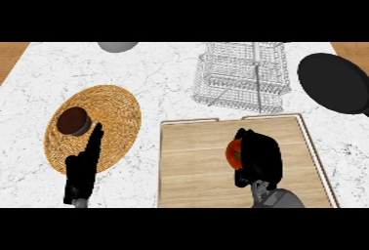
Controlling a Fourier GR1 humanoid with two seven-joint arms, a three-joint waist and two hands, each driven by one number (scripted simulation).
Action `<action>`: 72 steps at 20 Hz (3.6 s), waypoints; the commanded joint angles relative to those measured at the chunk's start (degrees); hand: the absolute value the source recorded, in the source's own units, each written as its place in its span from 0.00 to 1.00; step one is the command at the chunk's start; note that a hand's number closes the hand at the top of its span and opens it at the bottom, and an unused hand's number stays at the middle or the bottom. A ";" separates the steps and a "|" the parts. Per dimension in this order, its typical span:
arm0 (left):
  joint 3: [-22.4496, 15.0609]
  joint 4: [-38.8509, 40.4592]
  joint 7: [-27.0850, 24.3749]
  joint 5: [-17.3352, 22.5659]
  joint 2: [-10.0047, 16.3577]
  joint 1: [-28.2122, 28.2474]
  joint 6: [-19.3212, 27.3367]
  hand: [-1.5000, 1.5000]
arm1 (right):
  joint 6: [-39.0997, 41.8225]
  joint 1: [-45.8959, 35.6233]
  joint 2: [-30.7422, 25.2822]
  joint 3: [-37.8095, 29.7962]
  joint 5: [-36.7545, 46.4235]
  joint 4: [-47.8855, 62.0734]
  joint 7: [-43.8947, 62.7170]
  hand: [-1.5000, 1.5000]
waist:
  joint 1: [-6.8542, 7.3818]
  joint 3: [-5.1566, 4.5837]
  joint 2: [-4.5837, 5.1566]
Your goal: Pick the tomato from the tray and place it in the tiered basket
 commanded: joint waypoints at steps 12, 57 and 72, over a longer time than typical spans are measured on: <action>0.41 1.09 -0.76 -0.96 -0.79 1.38 -0.49 0.50 | 2.13 -1.83 -26.36 -18.90 -17.47 11.79 -38.43 1.00 | 0.10 0.03 0.84; 2.01 2.74 -3.00 -3.80 -3.15 1.25 -2.60 0.50 | 4.27 -46.04 -26.58 -29.77 -38.36 19.76 -21.53 1.00 | 1.01 -0.09 0.76; 2.52 0.44 1.26 -4.86 -3.72 0.45 -2.29 0.50 | -12.23 -52.31 -15.22 -28.06 -29.65 45.38 -29.76 1.00 | 1.06 -0.06 0.80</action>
